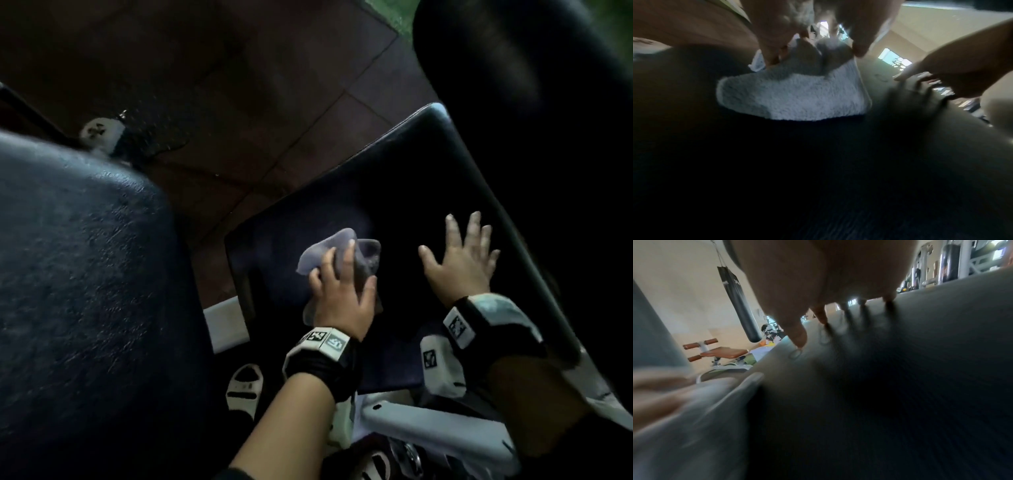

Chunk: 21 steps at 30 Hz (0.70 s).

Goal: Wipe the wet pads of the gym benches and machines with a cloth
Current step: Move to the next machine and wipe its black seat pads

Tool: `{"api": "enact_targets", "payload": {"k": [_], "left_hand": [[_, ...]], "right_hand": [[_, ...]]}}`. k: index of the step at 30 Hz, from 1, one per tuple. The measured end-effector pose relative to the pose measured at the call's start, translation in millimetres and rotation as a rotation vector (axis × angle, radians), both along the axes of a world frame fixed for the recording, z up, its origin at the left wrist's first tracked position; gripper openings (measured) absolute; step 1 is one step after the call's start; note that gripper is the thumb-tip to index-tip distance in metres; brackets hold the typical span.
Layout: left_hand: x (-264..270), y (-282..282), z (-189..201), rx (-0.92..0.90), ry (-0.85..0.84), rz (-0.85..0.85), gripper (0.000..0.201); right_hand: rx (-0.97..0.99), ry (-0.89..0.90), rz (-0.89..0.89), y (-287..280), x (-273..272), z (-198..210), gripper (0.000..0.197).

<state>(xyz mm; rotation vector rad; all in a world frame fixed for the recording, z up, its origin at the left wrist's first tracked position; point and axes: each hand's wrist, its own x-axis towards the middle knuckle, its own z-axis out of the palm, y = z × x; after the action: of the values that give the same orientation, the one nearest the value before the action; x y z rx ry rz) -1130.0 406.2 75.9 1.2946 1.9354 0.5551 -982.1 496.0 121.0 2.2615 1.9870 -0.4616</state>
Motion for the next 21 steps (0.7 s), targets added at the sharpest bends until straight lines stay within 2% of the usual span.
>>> {"api": "enact_targets", "payload": {"k": [2,4,6,10,15,19,21], "left_hand": [[1.4,13.2,8.5,-0.027,-0.051,-0.113,0.069],[-4.9,20.2,10.7,0.017,-0.186,-0.122,0.073],[-16.6,21.9,9.2,0.061,-0.247,-0.120,0.070],[-44.0,23.7,0.5,0.122,-0.200,-0.187,0.072],[-78.3,33.2,-9.1,-0.003,0.053,-0.232,0.075],[-102.3,37.4,-22.9,-0.043,0.067,-0.360,0.073],[-107.9,34.8,-29.9,-0.065,0.029,-0.400,0.078]], "right_hand": [[0.094,0.086,0.035,-21.3,-3.2,-5.0,0.061],[0.150,0.176,0.082,-45.1,-11.3,-9.7,0.061],[0.151,0.223,0.150,-64.4,-25.5,-14.9,0.059],[0.153,0.204,0.252,-82.1,-60.6,-31.9,0.054],[0.210,0.105,0.195,-84.1,-77.6,-46.9,0.055],[0.252,0.052,0.118,-76.0,-100.4,-48.1,0.051],[0.224,0.013,0.095,-71.2,-106.1,-51.2,0.059]]}}
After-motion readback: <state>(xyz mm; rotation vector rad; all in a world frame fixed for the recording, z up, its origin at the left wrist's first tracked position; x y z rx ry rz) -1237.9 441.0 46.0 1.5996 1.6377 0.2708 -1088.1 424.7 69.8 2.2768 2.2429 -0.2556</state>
